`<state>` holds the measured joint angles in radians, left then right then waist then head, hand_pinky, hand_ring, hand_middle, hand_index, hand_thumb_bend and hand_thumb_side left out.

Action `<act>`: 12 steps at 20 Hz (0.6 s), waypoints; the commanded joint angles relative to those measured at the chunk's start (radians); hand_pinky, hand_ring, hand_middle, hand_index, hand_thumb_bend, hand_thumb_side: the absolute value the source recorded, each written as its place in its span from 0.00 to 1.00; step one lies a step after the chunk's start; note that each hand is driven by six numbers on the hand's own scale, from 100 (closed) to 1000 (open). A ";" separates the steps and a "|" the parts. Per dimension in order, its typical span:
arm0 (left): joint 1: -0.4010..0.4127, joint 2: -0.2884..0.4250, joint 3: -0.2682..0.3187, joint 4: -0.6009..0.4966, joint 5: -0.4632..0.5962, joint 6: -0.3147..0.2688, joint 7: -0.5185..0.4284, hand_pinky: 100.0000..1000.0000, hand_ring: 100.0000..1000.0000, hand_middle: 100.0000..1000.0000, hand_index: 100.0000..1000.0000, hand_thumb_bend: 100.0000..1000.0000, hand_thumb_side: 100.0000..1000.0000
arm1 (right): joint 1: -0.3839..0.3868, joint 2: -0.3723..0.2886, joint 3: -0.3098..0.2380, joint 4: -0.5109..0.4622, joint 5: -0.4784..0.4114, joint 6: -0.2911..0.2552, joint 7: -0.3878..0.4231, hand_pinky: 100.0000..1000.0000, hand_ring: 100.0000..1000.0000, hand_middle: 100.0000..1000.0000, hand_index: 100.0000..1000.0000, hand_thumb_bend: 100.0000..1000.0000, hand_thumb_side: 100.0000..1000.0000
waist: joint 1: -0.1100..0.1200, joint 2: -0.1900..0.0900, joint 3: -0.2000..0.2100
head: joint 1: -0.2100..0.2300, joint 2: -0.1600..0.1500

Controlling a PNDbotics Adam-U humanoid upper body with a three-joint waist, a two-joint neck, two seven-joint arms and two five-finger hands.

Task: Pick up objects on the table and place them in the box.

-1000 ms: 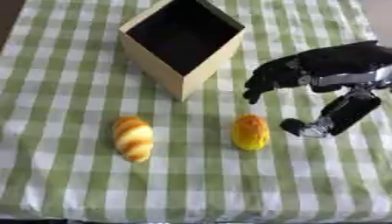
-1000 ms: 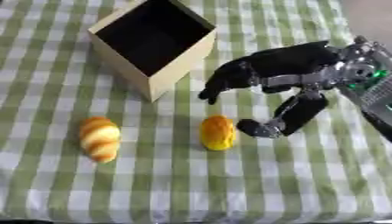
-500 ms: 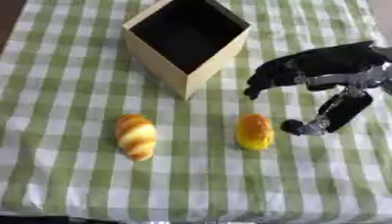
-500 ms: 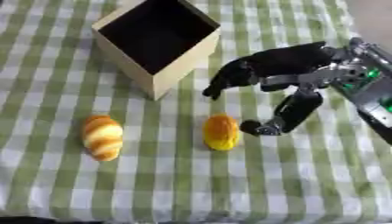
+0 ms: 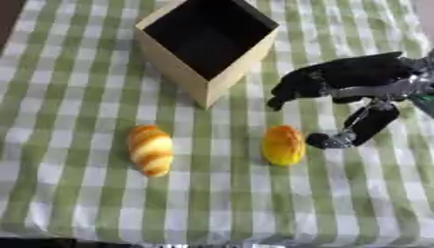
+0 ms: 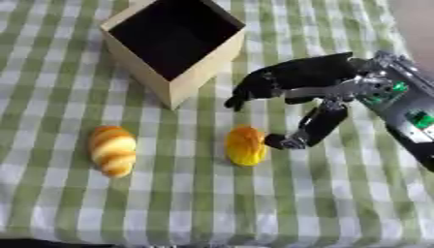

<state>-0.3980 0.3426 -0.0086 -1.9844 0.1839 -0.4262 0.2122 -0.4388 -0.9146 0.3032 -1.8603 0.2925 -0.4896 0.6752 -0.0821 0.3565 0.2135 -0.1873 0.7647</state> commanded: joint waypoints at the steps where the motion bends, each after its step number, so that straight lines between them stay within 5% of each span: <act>1: -0.016 0.012 0.003 -0.016 0.000 0.001 0.000 0.75 0.67 0.77 0.85 0.00 0.63 | -0.011 -0.006 -0.005 -0.004 0.032 -0.084 0.059 0.98 0.94 0.78 0.97 0.14 0.11 | 0.006 -0.017 -0.001 | -0.011 0.005; 12: -0.014 0.010 0.003 -0.016 0.000 0.003 -0.003 0.75 0.67 0.77 0.85 0.00 0.63 | -0.020 0.012 0.020 -0.002 0.117 -0.114 0.037 0.98 0.95 0.81 0.98 0.20 0.10 | 0.011 -0.016 -0.003 | -0.025 -0.010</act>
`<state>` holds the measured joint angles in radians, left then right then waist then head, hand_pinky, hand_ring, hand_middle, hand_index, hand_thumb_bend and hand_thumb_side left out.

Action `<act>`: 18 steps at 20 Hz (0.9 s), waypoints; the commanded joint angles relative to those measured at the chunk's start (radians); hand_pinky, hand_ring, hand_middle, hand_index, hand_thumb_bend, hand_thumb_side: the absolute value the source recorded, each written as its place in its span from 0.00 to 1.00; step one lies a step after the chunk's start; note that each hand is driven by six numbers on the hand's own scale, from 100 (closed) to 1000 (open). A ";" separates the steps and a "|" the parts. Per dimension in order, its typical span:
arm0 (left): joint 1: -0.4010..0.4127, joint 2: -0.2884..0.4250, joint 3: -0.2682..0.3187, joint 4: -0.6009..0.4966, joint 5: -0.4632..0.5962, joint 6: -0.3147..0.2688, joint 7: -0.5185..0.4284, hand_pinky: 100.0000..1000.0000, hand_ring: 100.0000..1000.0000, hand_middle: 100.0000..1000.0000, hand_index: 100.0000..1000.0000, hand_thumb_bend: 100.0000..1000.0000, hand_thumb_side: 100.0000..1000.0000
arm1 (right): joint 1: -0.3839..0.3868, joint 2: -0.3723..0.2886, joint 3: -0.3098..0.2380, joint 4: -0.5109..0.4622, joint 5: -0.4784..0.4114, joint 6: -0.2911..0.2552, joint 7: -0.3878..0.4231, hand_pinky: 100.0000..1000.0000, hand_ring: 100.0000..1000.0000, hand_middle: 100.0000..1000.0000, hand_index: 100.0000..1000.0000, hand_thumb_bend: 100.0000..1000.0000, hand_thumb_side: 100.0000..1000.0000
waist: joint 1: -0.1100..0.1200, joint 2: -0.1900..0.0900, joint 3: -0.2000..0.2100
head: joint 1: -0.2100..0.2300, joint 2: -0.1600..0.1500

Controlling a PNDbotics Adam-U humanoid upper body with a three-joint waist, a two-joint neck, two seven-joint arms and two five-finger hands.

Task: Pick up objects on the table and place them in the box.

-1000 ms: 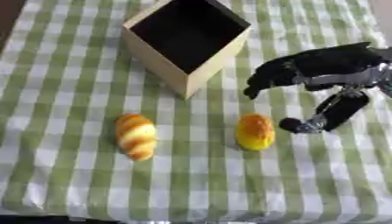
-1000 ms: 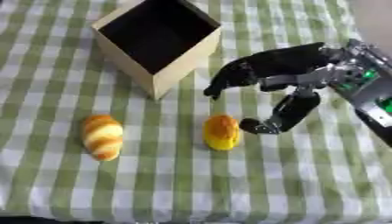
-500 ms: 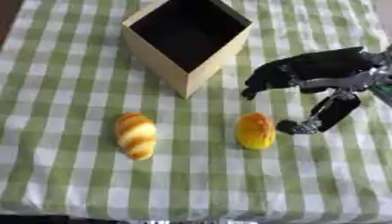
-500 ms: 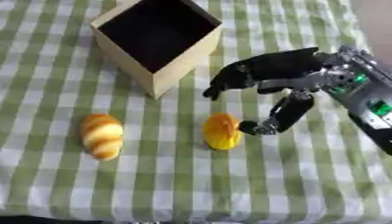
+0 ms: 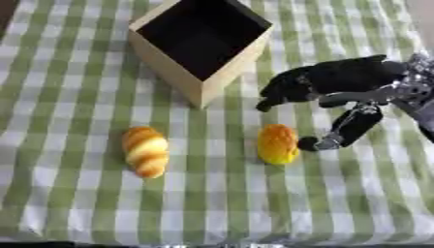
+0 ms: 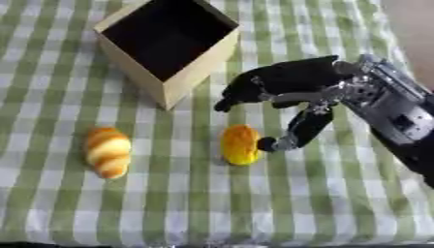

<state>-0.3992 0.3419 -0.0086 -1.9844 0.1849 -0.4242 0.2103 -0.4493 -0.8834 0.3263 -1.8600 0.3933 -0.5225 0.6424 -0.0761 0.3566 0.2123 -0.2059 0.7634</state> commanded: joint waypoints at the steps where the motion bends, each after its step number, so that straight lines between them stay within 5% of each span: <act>1: -0.011 0.012 0.004 -0.016 -0.002 0.000 -0.001 0.75 0.67 0.77 0.85 0.00 0.62 | -0.003 -0.021 -0.001 -0.002 0.016 -0.086 0.078 0.98 0.95 0.80 0.98 0.20 0.09 | 0.004 -0.015 -0.002 | -0.008 -0.009; 4: -0.008 0.016 0.004 -0.016 -0.006 0.001 -0.001 0.75 0.67 0.77 0.85 0.00 0.62 | 0.015 -0.024 0.004 0.000 0.010 -0.099 0.113 0.99 0.95 0.80 0.98 0.23 0.00 | 0.004 -0.011 -0.005 | -0.008 -0.010; 18: -0.013 0.013 0.001 -0.016 -0.007 0.005 -0.007 0.75 0.67 0.77 0.85 0.00 0.62 | 0.042 -0.034 0.015 -0.065 -0.053 -0.127 0.247 0.99 0.95 0.80 0.98 0.18 0.08 | 0.006 -0.003 -0.011 | -0.001 -0.012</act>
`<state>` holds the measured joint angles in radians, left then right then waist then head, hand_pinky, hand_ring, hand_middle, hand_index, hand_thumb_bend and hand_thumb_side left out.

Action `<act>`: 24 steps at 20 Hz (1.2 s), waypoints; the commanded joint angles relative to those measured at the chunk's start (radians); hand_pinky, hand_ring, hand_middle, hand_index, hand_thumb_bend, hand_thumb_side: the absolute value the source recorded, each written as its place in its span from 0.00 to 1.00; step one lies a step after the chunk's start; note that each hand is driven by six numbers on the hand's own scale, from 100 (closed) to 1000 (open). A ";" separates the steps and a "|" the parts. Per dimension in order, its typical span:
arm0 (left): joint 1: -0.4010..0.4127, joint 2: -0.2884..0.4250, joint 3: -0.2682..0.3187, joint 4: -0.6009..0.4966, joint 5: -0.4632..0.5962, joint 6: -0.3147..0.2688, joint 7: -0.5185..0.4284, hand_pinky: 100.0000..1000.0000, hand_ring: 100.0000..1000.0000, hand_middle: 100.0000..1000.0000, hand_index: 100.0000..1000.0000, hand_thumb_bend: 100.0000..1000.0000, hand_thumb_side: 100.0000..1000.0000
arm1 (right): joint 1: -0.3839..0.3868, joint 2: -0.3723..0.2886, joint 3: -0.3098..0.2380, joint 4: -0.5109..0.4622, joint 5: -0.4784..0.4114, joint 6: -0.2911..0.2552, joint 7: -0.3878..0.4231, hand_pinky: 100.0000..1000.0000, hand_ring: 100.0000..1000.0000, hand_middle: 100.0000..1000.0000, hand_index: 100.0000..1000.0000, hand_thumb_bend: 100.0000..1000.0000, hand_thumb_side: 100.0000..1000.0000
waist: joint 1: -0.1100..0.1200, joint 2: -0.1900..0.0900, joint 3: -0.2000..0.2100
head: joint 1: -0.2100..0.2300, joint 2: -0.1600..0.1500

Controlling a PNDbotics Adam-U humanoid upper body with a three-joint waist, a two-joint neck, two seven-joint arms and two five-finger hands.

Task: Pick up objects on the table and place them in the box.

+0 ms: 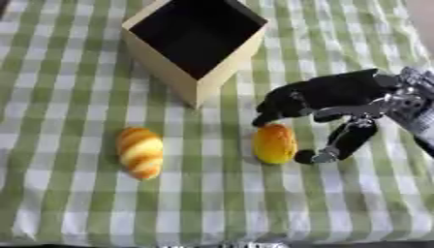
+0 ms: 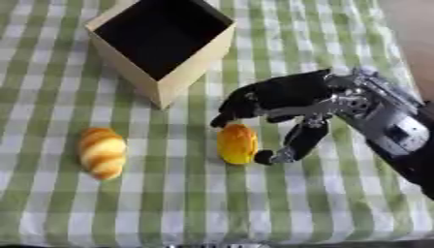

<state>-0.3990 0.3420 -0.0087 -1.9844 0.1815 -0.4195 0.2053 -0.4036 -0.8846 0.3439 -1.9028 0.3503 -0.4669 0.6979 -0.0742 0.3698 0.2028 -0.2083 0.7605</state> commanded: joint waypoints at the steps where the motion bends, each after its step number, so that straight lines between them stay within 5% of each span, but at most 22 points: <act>1: -0.014 0.013 0.001 -0.016 -0.003 0.001 -0.001 0.75 0.67 0.77 0.85 0.00 0.62 | -0.002 -0.033 0.000 -0.025 -0.011 -0.186 0.198 0.99 0.95 0.80 0.98 0.17 0.08 | 0.004 -0.016 -0.001 | 0.002 -0.010; 13: -0.013 0.007 0.000 -0.016 0.000 0.007 -0.003 0.75 0.67 0.78 0.85 0.00 0.63 | -0.010 0.000 0.026 -0.004 0.009 -0.189 0.209 0.98 0.94 0.79 0.96 0.15 0.10 | 0.006 -0.014 0.003 | -0.001 -0.014; 18: -0.010 0.007 0.000 -0.016 -0.001 0.009 -0.005 0.75 0.67 0.78 0.85 0.00 0.63 | -0.014 0.012 0.019 -0.005 0.010 -0.190 0.183 0.98 0.94 0.77 0.96 0.11 0.02 | 0.007 -0.011 0.003 | 0.001 -0.015; 24: -0.010 0.005 0.000 -0.016 -0.001 0.011 -0.007 0.75 0.67 0.78 0.85 0.00 0.63 | -0.020 -0.004 -0.013 -0.050 0.029 -0.193 0.160 0.99 0.97 0.83 0.97 0.27 0.03 | 0.007 -0.009 0.001 | 0.002 -0.019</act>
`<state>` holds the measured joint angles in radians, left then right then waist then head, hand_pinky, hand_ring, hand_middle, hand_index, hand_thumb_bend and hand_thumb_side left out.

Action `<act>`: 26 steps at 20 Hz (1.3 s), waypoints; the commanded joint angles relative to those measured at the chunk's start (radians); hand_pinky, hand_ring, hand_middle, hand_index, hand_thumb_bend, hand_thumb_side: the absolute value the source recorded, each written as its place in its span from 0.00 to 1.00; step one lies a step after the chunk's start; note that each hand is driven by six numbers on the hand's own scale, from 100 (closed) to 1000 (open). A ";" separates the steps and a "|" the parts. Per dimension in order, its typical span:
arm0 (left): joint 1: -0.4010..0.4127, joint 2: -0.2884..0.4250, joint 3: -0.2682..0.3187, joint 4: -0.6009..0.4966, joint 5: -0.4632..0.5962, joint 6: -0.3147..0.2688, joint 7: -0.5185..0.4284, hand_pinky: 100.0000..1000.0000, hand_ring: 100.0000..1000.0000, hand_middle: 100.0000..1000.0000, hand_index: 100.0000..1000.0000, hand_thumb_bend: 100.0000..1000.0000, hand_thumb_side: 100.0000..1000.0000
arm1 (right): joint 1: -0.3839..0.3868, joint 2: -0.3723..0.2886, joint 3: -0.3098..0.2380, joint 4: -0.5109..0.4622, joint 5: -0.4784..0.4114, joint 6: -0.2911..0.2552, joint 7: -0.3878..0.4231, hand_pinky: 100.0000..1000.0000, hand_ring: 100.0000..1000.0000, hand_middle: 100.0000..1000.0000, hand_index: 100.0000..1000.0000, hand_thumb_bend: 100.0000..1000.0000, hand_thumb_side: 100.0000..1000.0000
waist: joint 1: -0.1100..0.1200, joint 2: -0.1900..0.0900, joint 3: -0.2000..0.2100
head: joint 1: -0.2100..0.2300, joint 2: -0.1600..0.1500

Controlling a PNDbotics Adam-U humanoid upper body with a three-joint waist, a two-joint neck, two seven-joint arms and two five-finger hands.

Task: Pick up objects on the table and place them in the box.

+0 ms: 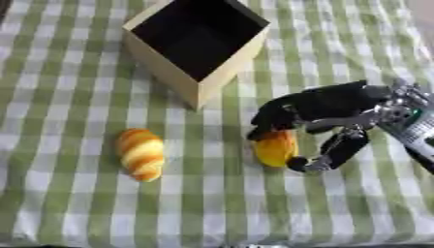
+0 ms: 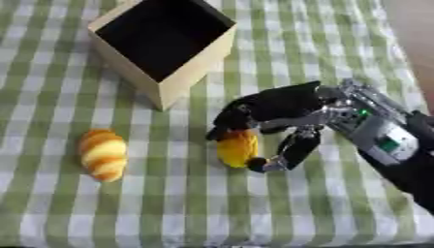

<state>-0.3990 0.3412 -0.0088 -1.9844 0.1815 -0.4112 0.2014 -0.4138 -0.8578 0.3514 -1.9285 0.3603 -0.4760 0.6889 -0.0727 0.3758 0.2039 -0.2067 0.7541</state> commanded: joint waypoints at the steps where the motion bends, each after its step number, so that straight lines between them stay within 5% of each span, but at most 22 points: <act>1: -0.010 0.005 0.000 -0.016 -0.001 0.003 -0.003 0.75 0.66 0.78 0.85 0.00 0.63 | -0.008 -0.029 -0.020 -0.017 0.034 -0.188 0.168 0.99 0.98 0.83 0.96 0.27 0.04 | 0.006 -0.014 0.000 | 0.000 -0.014; 6: -0.008 0.005 0.001 -0.016 -0.001 0.004 -0.003 0.75 0.67 0.78 0.85 0.00 0.63 | -0.006 -0.023 -0.020 0.029 0.093 -0.206 0.150 1.00 1.00 0.86 0.97 0.36 0.05 | 0.007 -0.012 0.000 | 0.000 -0.015; 16: -0.008 0.002 -0.001 -0.016 -0.004 0.007 -0.005 0.76 0.67 0.78 0.85 0.00 0.62 | -0.014 -0.005 -0.018 0.119 0.202 -0.231 0.078 0.99 0.99 0.85 0.95 0.36 0.03 | 0.011 -0.006 0.000 | -0.004 -0.021; 26: -0.009 0.002 -0.002 -0.016 -0.003 0.009 -0.009 0.76 0.67 0.78 0.85 0.00 0.62 | -0.022 0.019 -0.007 0.187 0.206 -0.216 0.040 0.97 0.96 0.74 0.90 0.16 0.00 | 0.013 -0.001 0.001 | -0.003 -0.018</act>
<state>-0.3986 0.3333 -0.0119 -1.9844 0.1813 -0.4035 0.1946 -0.4300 -0.8215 0.3465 -1.7485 0.5688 -0.5653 0.5996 -0.0641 0.3903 0.2044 -0.2091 0.7447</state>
